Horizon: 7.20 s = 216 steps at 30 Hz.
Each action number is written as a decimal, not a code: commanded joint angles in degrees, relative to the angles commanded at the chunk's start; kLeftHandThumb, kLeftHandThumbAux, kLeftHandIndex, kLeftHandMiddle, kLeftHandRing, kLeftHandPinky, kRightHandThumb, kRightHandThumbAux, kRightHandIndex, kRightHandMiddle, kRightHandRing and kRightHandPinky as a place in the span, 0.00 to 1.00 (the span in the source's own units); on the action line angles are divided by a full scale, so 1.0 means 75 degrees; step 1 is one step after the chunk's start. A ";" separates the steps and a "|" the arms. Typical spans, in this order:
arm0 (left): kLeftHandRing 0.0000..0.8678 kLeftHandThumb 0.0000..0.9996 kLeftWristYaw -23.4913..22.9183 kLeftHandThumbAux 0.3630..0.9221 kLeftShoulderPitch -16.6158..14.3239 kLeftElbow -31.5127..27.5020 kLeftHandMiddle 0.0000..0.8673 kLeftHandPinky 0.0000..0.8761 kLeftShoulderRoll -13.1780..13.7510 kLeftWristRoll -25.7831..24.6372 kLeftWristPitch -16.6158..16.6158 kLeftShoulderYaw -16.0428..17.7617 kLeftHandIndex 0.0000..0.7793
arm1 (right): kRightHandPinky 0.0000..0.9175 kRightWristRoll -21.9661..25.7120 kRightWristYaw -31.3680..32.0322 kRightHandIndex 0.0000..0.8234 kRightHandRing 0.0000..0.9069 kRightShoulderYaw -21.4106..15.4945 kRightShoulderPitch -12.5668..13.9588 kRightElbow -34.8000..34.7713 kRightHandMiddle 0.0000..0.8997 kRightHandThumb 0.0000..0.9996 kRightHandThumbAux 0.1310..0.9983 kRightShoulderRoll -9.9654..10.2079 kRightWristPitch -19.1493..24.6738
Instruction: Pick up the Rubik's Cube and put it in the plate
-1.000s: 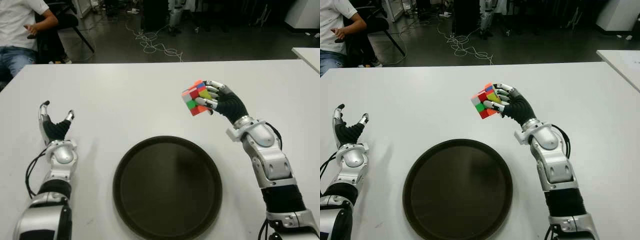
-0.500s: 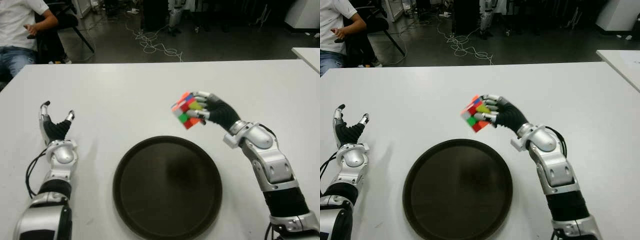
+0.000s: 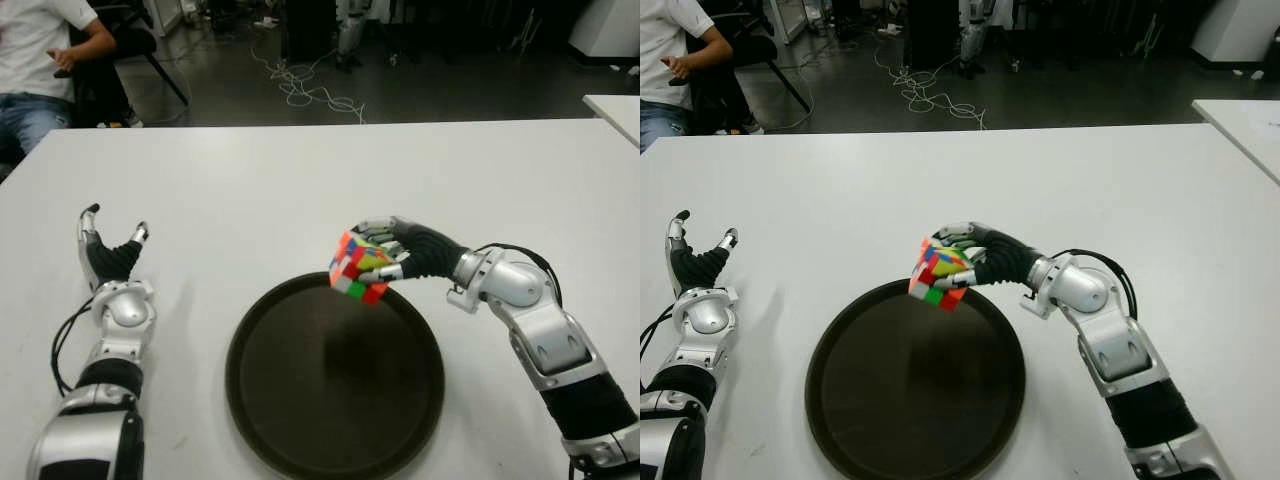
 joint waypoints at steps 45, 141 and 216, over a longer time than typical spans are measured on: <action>0.00 0.00 -0.0090 0.71 -0.0013 -0.0012 0.00 0.01 0.0000 -0.0104 0.0034 0.0039 0.01 | 0.88 -0.0399 0.0199 0.53 0.90 0.0442 -0.0048 0.0218 0.90 0.68 0.69 0.0415 -0.0393; 0.00 0.00 -0.0001 0.69 0.0084 -0.0218 0.00 0.04 -0.0032 -0.0098 0.0081 0.0056 0.00 | 0.00 0.1086 0.1697 0.00 0.00 -0.0112 -0.0534 0.2276 0.01 0.00 0.43 0.0941 -0.1868; 0.03 0.00 -0.0213 0.62 0.0279 -0.0084 0.04 0.04 0.0231 0.0066 -0.0346 -0.0035 0.02 | 0.00 -0.1050 -0.6035 0.00 0.00 -0.2625 -0.0916 0.7325 0.00 0.00 0.78 0.0763 -0.5727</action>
